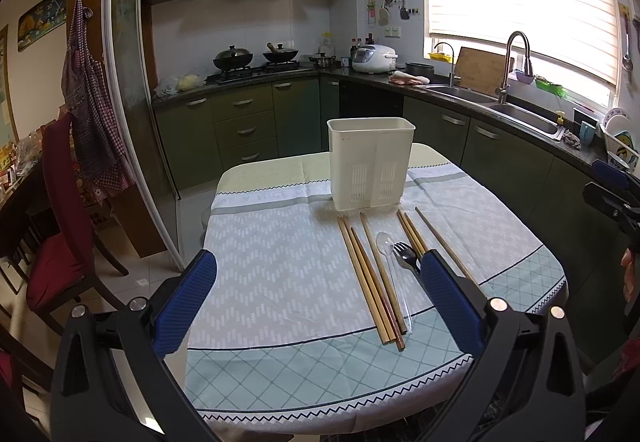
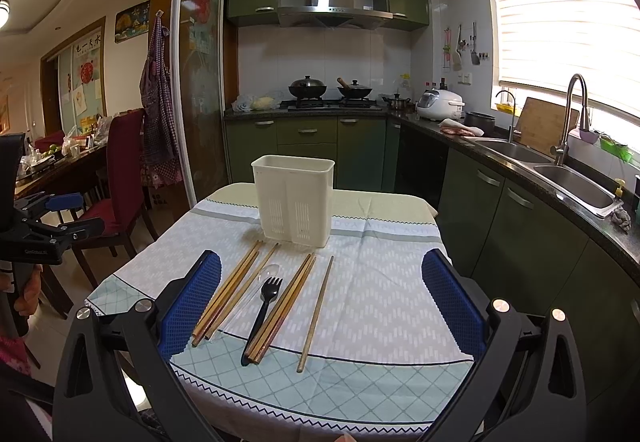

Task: Organize utensils

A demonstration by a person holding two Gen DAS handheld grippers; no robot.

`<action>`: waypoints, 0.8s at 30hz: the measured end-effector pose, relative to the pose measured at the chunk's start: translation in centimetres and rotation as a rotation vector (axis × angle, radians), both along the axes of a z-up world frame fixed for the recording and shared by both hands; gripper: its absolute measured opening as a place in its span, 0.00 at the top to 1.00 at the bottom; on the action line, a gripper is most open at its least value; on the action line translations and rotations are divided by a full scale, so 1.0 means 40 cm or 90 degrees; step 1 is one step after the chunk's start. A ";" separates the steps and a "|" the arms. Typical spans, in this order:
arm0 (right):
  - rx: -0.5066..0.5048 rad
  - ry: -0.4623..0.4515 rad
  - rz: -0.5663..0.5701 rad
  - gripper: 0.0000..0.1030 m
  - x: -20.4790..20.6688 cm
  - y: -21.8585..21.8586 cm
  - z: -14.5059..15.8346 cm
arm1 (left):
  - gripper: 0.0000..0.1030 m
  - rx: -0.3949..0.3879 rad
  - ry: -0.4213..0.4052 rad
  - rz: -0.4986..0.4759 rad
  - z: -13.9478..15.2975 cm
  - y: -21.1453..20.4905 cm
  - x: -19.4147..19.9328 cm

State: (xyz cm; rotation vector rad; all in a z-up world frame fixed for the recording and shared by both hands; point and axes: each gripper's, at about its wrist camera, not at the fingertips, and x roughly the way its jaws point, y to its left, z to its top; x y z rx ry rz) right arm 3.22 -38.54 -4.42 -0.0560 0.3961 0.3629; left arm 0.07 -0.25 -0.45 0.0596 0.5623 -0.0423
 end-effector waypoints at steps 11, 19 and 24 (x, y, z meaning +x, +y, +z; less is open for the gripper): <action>0.000 0.000 0.001 0.04 0.001 0.000 0.000 | 0.06 0.001 0.000 -0.001 0.000 -0.001 0.000; -0.001 0.000 0.000 0.04 0.001 0.001 0.000 | 0.06 -0.001 0.002 -0.006 0.001 -0.014 0.003; 0.000 0.001 0.000 0.04 0.002 0.000 -0.001 | 0.06 -0.001 0.003 -0.006 0.000 -0.012 0.003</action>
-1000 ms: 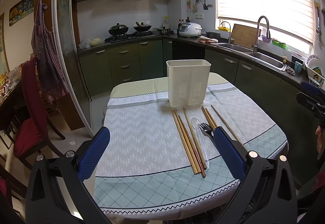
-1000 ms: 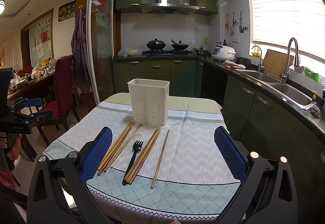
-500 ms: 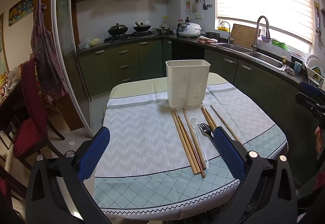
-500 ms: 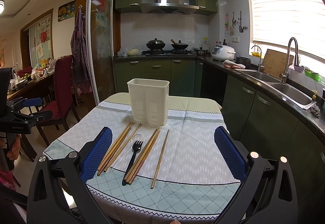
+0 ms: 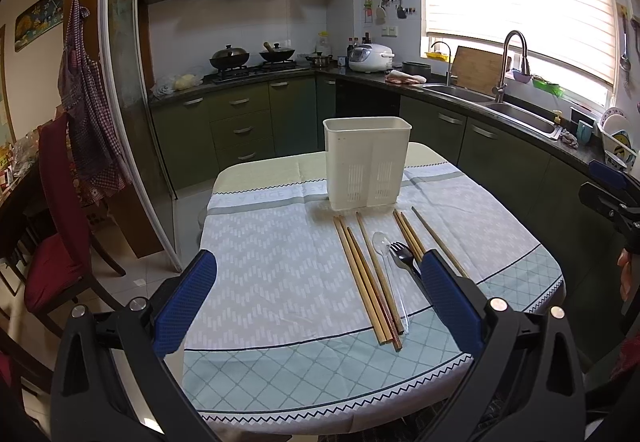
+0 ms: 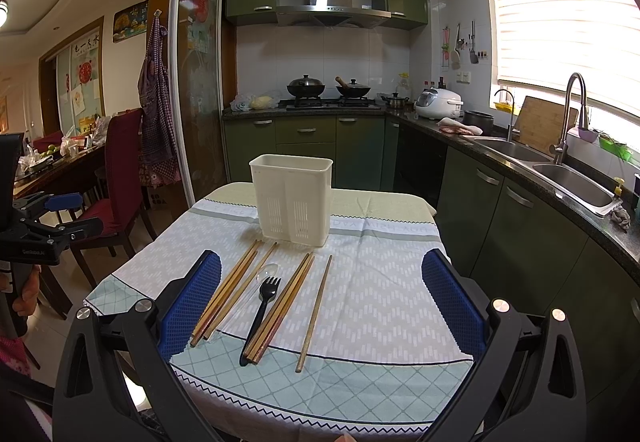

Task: Organize utensils

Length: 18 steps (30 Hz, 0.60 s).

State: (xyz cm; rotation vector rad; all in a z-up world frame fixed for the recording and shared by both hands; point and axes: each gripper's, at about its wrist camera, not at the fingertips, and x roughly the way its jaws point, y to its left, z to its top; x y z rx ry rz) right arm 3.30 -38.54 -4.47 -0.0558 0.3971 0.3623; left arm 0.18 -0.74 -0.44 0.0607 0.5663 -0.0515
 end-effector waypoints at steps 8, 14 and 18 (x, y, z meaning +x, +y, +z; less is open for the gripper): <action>-0.001 0.003 0.000 0.04 0.006 0.004 -0.010 | 0.06 -0.001 0.001 -0.003 0.000 -0.001 0.000; -0.002 0.010 -0.007 0.04 0.034 0.005 -0.049 | 0.06 -0.004 0.005 -0.005 -0.006 -0.001 0.007; -0.007 0.018 -0.010 0.04 0.042 0.013 -0.047 | 0.06 -0.007 0.011 -0.008 -0.014 0.003 0.019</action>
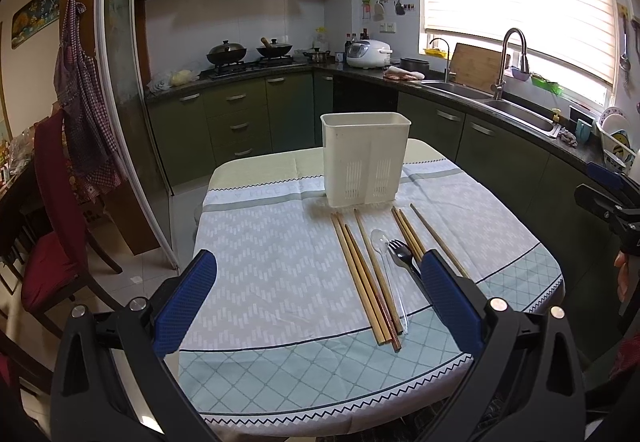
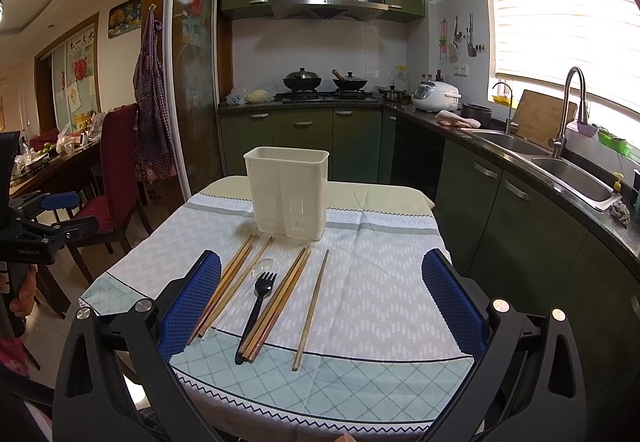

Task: Organize utensils

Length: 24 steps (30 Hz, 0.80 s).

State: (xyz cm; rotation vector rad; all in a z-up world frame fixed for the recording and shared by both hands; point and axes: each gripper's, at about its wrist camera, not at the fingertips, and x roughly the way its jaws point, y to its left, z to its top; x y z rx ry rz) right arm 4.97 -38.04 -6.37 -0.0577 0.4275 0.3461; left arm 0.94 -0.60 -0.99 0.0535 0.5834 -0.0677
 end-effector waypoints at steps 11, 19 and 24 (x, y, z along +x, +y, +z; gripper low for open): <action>-0.012 0.026 -0.001 0.04 0.037 0.026 -0.002 | 0.06 -0.008 0.019 -0.004 -0.023 0.018 0.044; -0.025 0.049 -0.004 0.04 0.075 0.041 -0.019 | 0.06 -0.013 0.033 -0.007 -0.043 0.025 0.073; -0.040 0.066 -0.007 0.04 0.112 0.053 -0.041 | 0.06 -0.022 0.044 -0.011 -0.057 0.036 0.103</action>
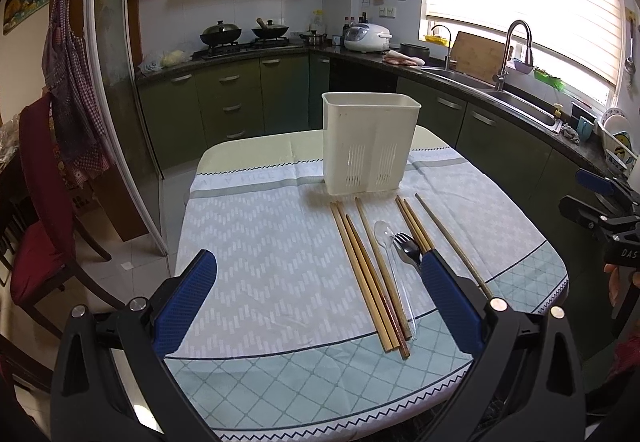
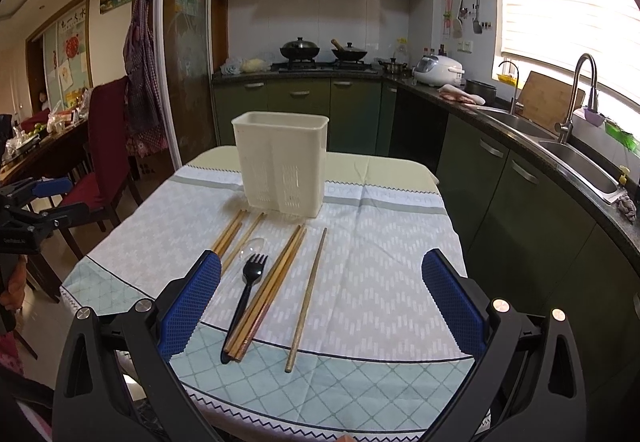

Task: Organize utensils
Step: 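Lower the right gripper onto the black plastic fork and close on it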

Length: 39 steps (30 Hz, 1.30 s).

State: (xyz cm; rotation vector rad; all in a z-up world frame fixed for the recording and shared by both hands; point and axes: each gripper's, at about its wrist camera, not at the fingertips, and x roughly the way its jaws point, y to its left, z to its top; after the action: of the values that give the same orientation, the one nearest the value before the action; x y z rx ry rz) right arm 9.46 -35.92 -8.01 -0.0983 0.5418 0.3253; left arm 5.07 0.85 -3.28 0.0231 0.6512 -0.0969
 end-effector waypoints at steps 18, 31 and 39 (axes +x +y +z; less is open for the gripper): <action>-0.038 0.317 0.107 0.46 0.328 0.226 -0.188 | 0.06 0.001 0.055 0.018 -0.081 0.029 0.189; -0.112 0.399 0.127 0.68 0.360 0.332 -0.316 | 0.06 -0.010 0.053 0.027 -0.091 0.068 0.212; -0.136 0.388 0.127 0.68 0.389 0.358 -0.330 | 0.05 -0.012 0.054 0.026 -0.091 0.071 0.211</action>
State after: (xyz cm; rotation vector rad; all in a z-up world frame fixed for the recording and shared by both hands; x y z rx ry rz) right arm 25.01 -21.59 -21.21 -0.2651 1.1761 0.4953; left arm 13.52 3.67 -6.94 -0.0122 0.7352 -0.0644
